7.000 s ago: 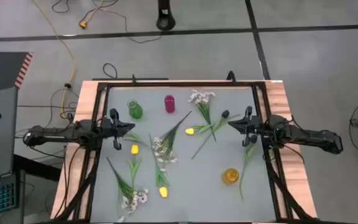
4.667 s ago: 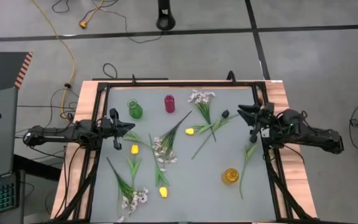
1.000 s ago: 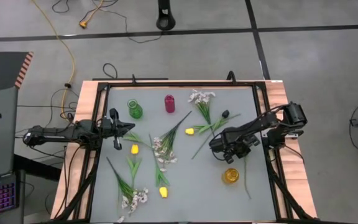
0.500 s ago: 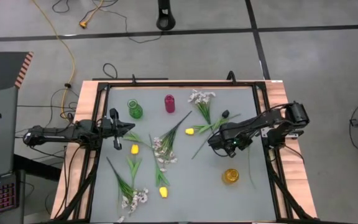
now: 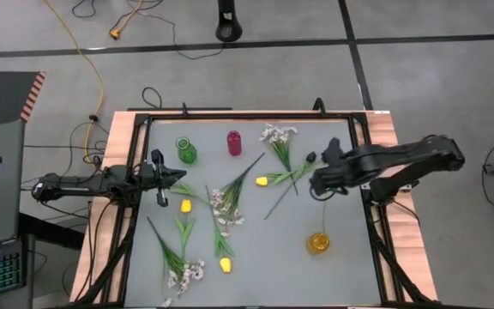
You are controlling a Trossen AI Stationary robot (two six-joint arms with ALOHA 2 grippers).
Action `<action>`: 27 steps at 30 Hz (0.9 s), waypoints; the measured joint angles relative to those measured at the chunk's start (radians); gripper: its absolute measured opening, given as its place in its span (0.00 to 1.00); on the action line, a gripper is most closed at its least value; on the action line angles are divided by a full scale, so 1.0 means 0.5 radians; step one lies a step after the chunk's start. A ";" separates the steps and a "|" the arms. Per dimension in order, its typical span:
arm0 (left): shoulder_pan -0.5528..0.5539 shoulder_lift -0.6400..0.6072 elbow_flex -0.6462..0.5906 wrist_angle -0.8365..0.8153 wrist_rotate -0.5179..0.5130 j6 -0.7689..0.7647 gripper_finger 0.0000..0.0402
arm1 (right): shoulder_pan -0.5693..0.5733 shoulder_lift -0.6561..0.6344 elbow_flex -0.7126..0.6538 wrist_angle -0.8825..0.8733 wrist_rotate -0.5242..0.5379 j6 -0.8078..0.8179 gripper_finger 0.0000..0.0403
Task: Sort flowers into vase by color
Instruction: Put the bottom black tulip into the yellow vase
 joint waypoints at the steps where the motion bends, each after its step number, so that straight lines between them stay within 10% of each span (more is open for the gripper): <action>1: 0.000 0.000 0.001 0.000 0.000 0.000 0.00 | 0.011 -0.038 0.028 0.000 0.064 -0.020 0.05; 27: 0.000 0.000 0.000 0.000 0.000 -0.006 0.00 | 0.750 -0.251 0.184 0.278 0.587 -0.445 0.05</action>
